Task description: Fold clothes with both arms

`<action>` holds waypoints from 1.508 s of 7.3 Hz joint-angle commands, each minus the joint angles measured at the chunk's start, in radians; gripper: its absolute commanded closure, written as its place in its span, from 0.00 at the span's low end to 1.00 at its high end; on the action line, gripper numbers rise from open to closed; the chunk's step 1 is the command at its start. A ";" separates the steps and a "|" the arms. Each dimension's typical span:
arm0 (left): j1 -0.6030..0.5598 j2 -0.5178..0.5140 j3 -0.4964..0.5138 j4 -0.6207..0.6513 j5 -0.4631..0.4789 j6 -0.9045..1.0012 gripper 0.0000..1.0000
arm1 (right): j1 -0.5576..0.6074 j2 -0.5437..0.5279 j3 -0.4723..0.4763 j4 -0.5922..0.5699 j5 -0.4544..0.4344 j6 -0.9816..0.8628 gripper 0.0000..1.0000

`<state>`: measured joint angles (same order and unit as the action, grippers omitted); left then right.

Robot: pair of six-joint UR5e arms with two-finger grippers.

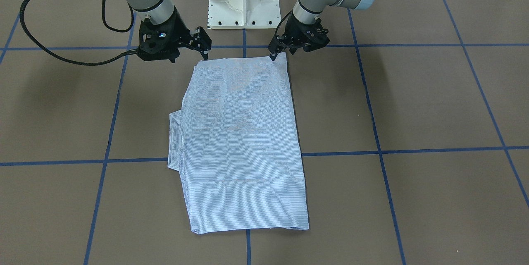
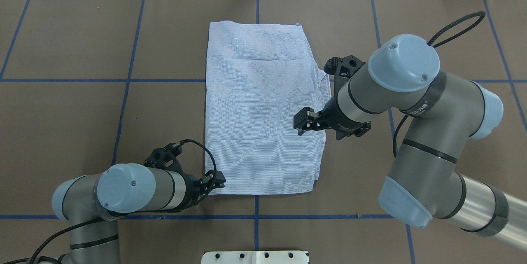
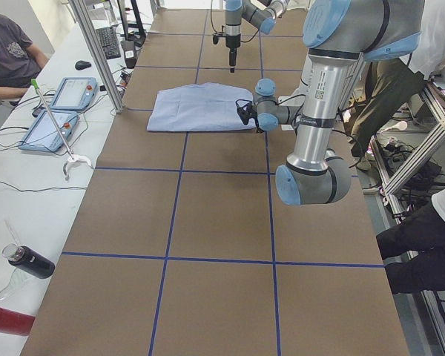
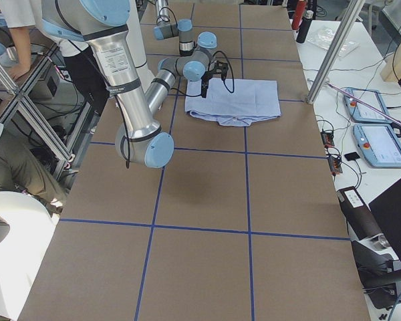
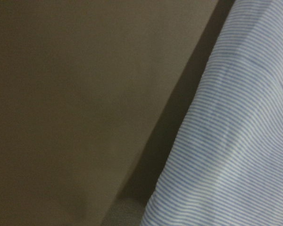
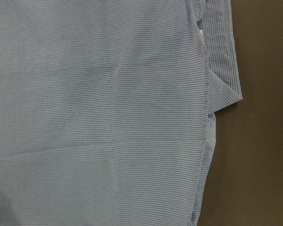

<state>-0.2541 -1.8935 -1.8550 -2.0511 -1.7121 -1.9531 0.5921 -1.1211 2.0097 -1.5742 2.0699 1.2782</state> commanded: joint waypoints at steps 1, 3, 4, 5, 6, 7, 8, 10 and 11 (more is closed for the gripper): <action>0.007 -0.004 0.000 0.002 0.000 0.000 0.40 | 0.006 0.001 0.011 -0.001 0.027 0.001 0.00; 0.007 -0.009 -0.001 0.002 0.000 0.000 0.51 | 0.012 -0.002 0.011 -0.003 0.030 0.000 0.00; 0.003 -0.007 -0.001 0.002 0.000 0.000 0.52 | 0.020 -0.005 0.017 -0.007 0.036 0.000 0.00; -0.007 -0.009 -0.009 0.006 0.000 0.000 0.58 | 0.021 -0.006 0.020 -0.007 0.036 0.000 0.00; -0.008 -0.012 -0.018 0.050 -0.001 0.000 0.64 | 0.021 -0.006 0.020 -0.009 0.036 0.000 0.00; -0.020 -0.016 -0.018 0.061 -0.001 0.002 0.64 | 0.023 -0.006 0.020 -0.009 0.036 0.000 0.00; -0.023 -0.016 -0.016 0.061 -0.001 0.003 0.63 | 0.022 -0.012 0.020 -0.009 0.036 0.000 0.00; -0.024 -0.021 -0.016 0.063 -0.001 0.000 0.84 | 0.021 -0.016 0.018 -0.009 0.036 0.000 0.00; -0.025 -0.024 -0.018 0.063 -0.004 0.000 1.00 | 0.021 -0.020 0.018 -0.007 0.035 0.000 0.00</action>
<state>-0.2777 -1.9135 -1.8720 -1.9890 -1.7142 -1.9521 0.6138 -1.1367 2.0287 -1.5828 2.1059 1.2778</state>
